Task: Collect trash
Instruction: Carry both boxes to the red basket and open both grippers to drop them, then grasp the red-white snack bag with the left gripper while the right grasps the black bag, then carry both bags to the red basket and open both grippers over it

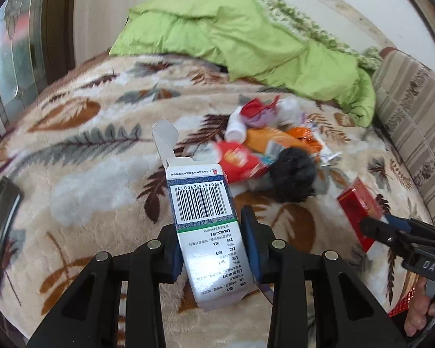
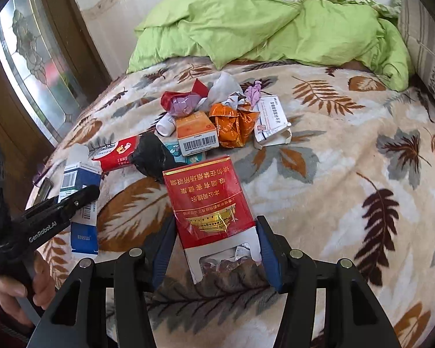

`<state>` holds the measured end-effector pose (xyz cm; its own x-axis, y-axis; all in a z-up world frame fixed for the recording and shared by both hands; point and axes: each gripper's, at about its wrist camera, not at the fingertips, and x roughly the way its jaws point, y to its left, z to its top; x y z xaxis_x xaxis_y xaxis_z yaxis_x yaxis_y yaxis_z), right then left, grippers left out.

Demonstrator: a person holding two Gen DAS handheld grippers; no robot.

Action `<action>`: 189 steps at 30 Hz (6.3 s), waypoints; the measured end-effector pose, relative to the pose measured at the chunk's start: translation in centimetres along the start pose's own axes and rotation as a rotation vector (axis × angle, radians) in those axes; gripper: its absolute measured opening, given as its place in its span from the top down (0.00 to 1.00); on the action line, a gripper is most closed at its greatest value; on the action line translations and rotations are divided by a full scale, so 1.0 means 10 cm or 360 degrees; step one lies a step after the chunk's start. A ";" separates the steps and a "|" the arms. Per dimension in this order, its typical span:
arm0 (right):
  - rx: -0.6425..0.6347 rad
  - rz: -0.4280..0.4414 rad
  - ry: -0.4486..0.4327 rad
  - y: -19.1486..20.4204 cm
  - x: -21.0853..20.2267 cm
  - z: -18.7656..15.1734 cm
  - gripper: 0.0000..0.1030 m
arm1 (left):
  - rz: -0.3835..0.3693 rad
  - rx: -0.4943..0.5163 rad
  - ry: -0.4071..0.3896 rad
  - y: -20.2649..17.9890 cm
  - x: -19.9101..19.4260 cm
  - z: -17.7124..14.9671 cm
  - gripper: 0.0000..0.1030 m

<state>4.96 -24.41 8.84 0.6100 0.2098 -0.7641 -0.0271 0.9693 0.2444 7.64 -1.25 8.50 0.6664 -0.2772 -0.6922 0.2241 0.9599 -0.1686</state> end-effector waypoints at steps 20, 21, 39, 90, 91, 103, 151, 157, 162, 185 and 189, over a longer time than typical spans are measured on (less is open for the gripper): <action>0.0412 0.0084 -0.0326 -0.49 -1.41 -0.68 0.43 | -0.0465 0.0464 -0.0159 -1.39 -0.89 -0.33 0.67; 0.0459 0.0070 -0.0351 -0.59 -1.54 -0.76 0.43 | -0.0497 0.0485 -0.0143 -1.49 -0.93 -0.35 0.67; 0.1234 -0.0453 -0.0604 -2.46 -3.18 -2.27 0.42 | -0.1158 0.1096 0.0168 -4.12 -1.45 -1.01 0.65; 0.0405 0.0227 0.0107 -0.15 0.13 0.11 0.26 | 0.0008 -0.0262 0.0176 0.44 0.69 0.64 0.31; 0.0395 0.0220 0.0126 -0.14 0.17 0.08 0.26 | -0.0052 -0.0285 0.0211 0.47 0.79 0.64 0.31; 0.0506 0.0216 0.0058 -0.34 0.17 -0.01 0.26 | -0.0318 -0.0151 0.0426 0.14 0.79 0.29 0.46; 0.0168 0.0053 -0.0379 -0.06 -0.08 0.15 0.80 | -0.0072 0.0090 -0.0214 -0.10 -0.06 0.34 0.75; 0.0160 -0.0025 -0.0422 -0.13 -0.22 0.10 0.80 | -0.0015 0.0276 -0.0282 -0.41 -0.13 0.26 0.75; 0.0189 -0.0073 -0.0440 -0.21 -0.32 0.05 0.80 | 0.0002 0.0382 -0.0305 -0.59 -0.16 0.17 0.75; 0.0264 -0.0148 -0.0430 -0.38 -0.52 -0.16 0.80 | 0.0139 0.0445 -0.0276 -0.74 -0.12 0.04 0.75; 0.0286 -0.0139 -0.0425 -0.41 -0.56 -0.19 0.80 | 0.0131 0.0443 -0.0253 -0.76 -0.12 0.01 0.75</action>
<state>0.19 -29.34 10.94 0.7907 0.0624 -0.6090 0.1603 0.9389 0.3044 5.23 -8.17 10.73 0.7882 -0.2235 -0.5734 0.3360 0.9369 0.0966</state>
